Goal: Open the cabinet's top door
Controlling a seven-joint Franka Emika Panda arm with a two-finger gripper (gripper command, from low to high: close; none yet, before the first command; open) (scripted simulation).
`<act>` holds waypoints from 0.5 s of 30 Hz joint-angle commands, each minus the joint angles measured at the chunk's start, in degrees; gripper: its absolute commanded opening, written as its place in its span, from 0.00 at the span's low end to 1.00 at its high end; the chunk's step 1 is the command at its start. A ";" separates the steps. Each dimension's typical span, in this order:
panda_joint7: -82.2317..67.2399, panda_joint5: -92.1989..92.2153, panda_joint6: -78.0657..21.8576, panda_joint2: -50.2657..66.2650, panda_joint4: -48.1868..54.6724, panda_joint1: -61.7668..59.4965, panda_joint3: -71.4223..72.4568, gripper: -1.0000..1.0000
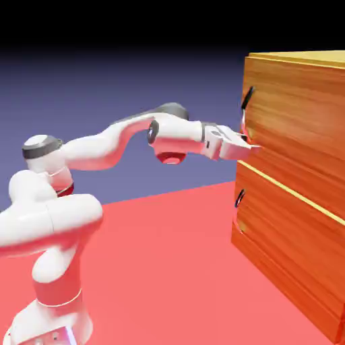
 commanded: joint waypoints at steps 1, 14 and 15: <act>-0.07 0.18 -0.04 0.16 0.03 0.13 -0.14 0.50; -5.62 6.23 -8.91 0.36 -2.05 -1.81 -1.51 0.00; -6.69 6.64 -10.81 0.48 -4.12 -0.55 -2.02 0.00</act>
